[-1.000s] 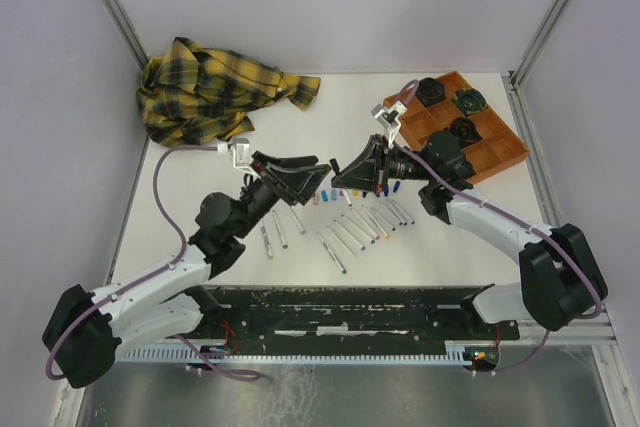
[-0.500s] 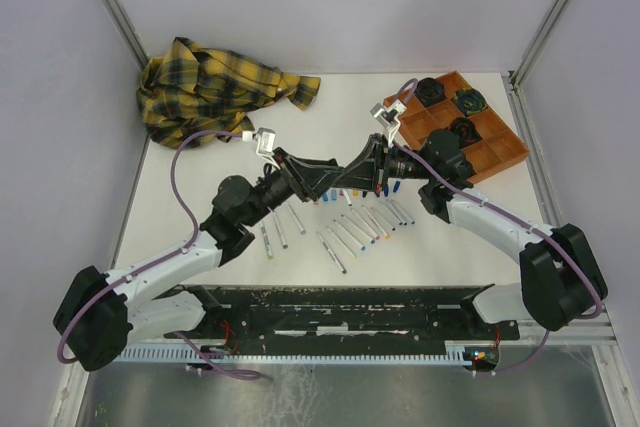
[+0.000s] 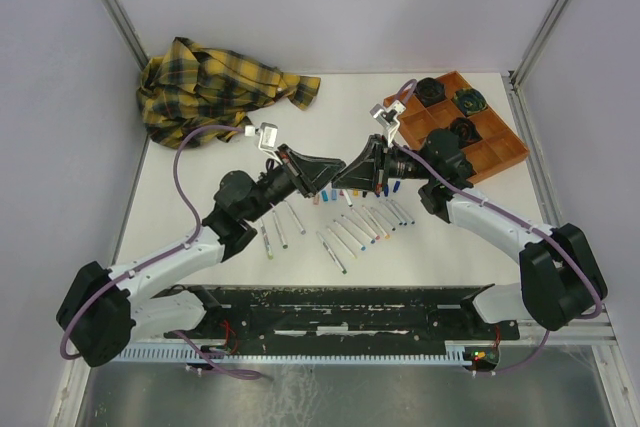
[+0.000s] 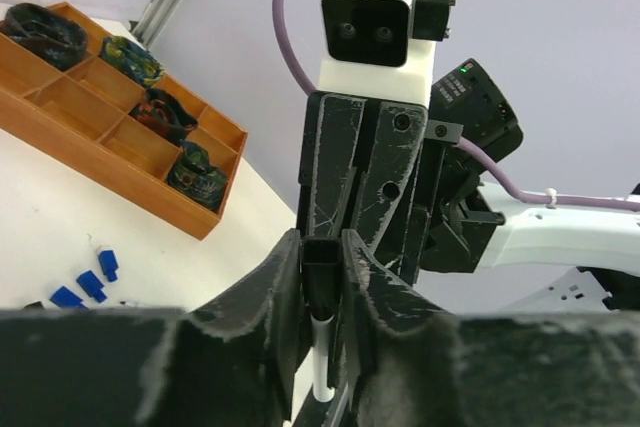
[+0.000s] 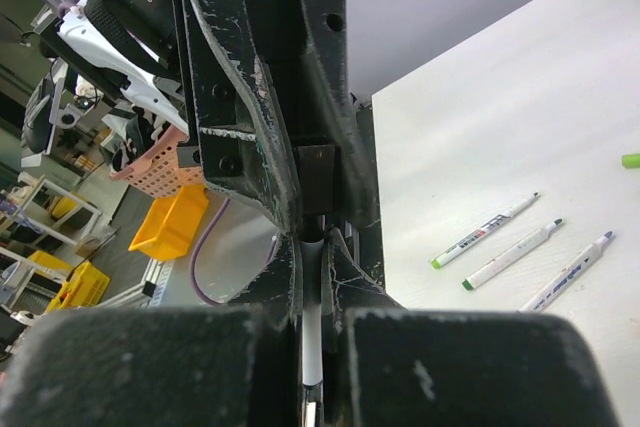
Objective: Open the pen caps
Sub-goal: Open the pen cap from the pen.
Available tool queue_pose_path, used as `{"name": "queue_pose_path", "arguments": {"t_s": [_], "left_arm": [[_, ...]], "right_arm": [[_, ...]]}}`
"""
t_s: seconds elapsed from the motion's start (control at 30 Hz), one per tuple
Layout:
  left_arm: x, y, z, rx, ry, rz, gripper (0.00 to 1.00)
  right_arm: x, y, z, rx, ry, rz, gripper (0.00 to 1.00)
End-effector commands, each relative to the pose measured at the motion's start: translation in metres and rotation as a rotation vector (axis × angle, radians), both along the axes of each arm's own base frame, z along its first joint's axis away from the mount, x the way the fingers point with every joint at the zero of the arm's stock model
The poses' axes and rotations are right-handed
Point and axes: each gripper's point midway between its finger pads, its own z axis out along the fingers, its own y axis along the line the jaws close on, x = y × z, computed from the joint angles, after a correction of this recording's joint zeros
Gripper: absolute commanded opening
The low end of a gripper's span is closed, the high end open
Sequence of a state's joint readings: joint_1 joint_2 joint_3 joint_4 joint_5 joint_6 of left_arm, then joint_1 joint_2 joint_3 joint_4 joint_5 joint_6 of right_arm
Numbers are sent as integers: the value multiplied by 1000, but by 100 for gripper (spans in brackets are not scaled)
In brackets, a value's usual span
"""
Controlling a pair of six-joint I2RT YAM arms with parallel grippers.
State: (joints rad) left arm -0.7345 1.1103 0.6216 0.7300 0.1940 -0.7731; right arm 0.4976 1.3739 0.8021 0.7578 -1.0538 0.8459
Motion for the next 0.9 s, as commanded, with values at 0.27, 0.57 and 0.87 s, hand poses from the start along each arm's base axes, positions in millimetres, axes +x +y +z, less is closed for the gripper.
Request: {"name": "queue_pose_path", "arguments": {"t_s": [0.27, 0.57, 0.87], "left_arm": [[6, 9, 37, -67, -86, 17, 3], [28, 16, 58, -85, -114, 66, 3], [37, 15, 61, -105, -109, 61, 3]], "right_arm": [[4, 3, 15, 15, -47, -7, 20], [1, 4, 15, 13, -51, 1, 22], [-1, 4, 17, 13, -69, 15, 0]]}}
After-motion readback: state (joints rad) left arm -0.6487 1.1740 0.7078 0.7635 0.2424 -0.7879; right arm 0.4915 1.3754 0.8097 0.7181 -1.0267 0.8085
